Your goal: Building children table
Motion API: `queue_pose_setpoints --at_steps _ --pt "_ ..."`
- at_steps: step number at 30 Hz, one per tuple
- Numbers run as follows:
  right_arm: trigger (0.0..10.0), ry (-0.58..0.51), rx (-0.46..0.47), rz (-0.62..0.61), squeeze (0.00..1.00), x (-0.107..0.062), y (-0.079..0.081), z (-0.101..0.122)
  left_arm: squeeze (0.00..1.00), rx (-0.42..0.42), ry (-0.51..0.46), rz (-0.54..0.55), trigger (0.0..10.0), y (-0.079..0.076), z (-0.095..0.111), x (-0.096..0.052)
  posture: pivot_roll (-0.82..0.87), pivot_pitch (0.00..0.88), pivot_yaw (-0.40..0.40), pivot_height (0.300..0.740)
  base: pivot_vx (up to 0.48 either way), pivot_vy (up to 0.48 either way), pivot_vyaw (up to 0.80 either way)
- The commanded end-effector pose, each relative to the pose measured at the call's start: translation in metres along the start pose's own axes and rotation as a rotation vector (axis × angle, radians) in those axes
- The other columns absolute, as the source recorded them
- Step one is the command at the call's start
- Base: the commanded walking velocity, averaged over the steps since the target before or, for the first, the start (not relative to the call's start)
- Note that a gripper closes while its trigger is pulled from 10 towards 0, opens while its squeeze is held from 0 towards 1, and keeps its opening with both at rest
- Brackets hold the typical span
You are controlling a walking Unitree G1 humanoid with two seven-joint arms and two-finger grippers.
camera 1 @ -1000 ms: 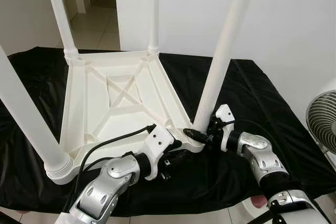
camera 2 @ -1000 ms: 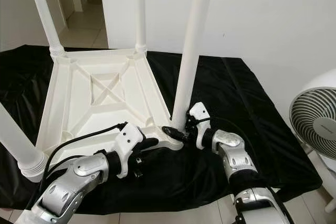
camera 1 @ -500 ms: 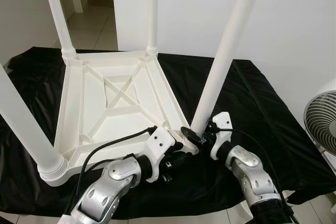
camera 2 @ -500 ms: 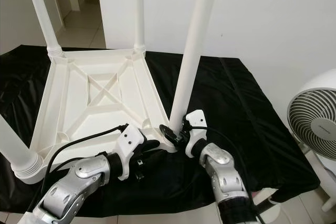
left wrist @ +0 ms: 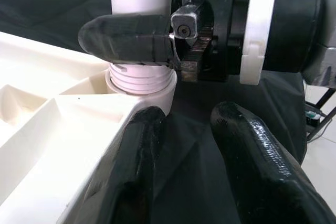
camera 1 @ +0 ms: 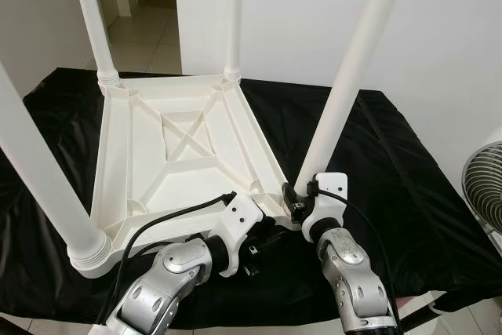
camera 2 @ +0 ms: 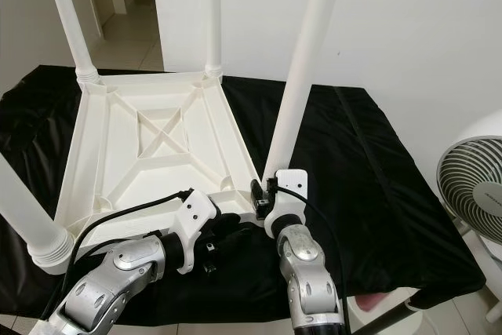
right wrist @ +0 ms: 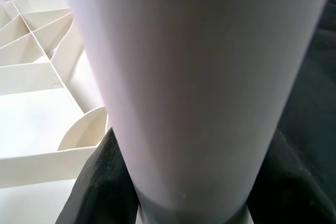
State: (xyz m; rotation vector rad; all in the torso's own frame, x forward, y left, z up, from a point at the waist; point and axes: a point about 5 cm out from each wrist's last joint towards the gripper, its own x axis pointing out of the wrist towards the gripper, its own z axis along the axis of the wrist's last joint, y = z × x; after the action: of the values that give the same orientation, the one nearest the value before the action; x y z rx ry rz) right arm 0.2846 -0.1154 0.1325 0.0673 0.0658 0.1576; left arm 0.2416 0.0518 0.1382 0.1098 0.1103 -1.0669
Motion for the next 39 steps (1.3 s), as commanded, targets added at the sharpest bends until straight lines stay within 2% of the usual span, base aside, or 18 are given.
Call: queue_pose_setpoints --at_steps 1,2,3,4,8,13,14,16,19,23,25,28,31,32,39 --pt "2.8 0.080 0.028 -0.022 0.00 -0.003 -0.002 -0.013 0.00 -0.005 0.001 -0.021 10.0 -0.004 0.000 0.000 -0.01 0.040 -0.050 0.740 0.000 0.000 0.00" --pt "2.8 0.080 0.028 -0.022 0.00 -0.003 -0.002 -0.013 0.00 -0.005 0.001 -0.021 10.0 -0.004 0.000 0.000 -0.01 0.040 -0.050 0.740 0.000 0.000 0.00" --pt "10.0 0.064 0.017 0.022 0.33 -0.002 0.000 -0.008 0.00 -0.004 0.001 -0.023 10.0 -0.004 0.000 0.001 -0.01 0.039 -0.052 0.740 0.000 0.000 0.00" --pt "10.0 0.036 0.022 0.068 1.00 0.000 0.000 -0.003 0.00 -0.002 0.001 -0.024 10.0 -0.003 0.000 0.001 -0.01 0.034 -0.053 0.740 0.000 0.000 0.00" --pt "10.0 -0.010 0.029 0.129 1.00 0.000 -0.003 0.005 0.00 0.001 0.000 -0.025 10.0 -0.002 0.001 0.001 0.00 0.032 -0.054 0.740 0.000 0.000 0.00" --pt "10.0 -0.028 -0.088 0.265 1.00 -0.003 -0.027 0.011 0.00 0.006 0.002 -0.023 10.0 -0.002 0.001 0.001 0.00 0.017 -0.055 0.740 0.000 0.000 0.00" --pt "10.0 -0.018 -0.094 0.332 0.00 -0.005 -0.029 0.012 0.00 0.006 0.001 -0.023 10.0 -0.001 0.001 0.001 0.00 0.008 -0.052 0.740 0.000 0.000 0.00" --pt "10.0 -0.011 -0.096 0.381 0.00 -0.007 -0.030 0.012 0.00 0.007 0.001 -0.023 10.0 -0.001 0.001 0.001 0.00 0.008 -0.052 0.740 0.000 0.000 0.00" --pt "10.0 0.021 -0.186 0.555 0.00 -0.011 -0.034 0.010 0.00 0.012 0.000 -0.030 10.0 -0.001 0.001 0.002 -0.01 0.000 -0.043 0.740 0.000 0.000 0.00" --pt "10.0 0.023 -0.210 0.589 0.00 -0.011 -0.034 0.010 0.00 0.013 0.000 -0.033 10.0 -0.001 0.002 0.003 -0.01 0.000 -0.043 0.740 0.000 0.000 0.00" --pt "10.0 0.037 -0.237 0.675 0.00 -0.008 -0.034 0.008 0.00 0.017 -0.001 -0.037 10.0 0.000 0.002 0.004 -0.01 0.000 -0.041 0.740 0.000 0.000 0.00" --pt "10.0 0.043 -0.246 0.708 0.00 -0.006 -0.033 0.007 0.00 0.018 -0.001 -0.038 10.0 0.000 0.003 0.004 -0.01 0.000 -0.041 0.740 0.000 0.000 0.00" --pt "10.0 0.048 -0.266 0.760 0.00 0.004 -0.029 0.004 0.00 0.021 -0.003 -0.040 10.0 0.000 0.004 0.005 -0.01 0.000 -0.037 0.740 0.000 0.000 0.00" --pt "10.0 0.049 -0.277 0.780 0.00 0.013 -0.027 0.002 0.00 0.023 -0.003 -0.041 10.0 0.000 0.004 0.005 0.00 0.000 -0.035 0.740 0.000 0.000 0.00" --pt "10.0 0.060 -0.285 0.808 0.00 0.023 -0.027 -0.001 0.00 0.022 -0.003 -0.040 10.0 0.000 0.004 0.005 0.00 0.000 -0.035 0.740 0.000 0.000 0.00"
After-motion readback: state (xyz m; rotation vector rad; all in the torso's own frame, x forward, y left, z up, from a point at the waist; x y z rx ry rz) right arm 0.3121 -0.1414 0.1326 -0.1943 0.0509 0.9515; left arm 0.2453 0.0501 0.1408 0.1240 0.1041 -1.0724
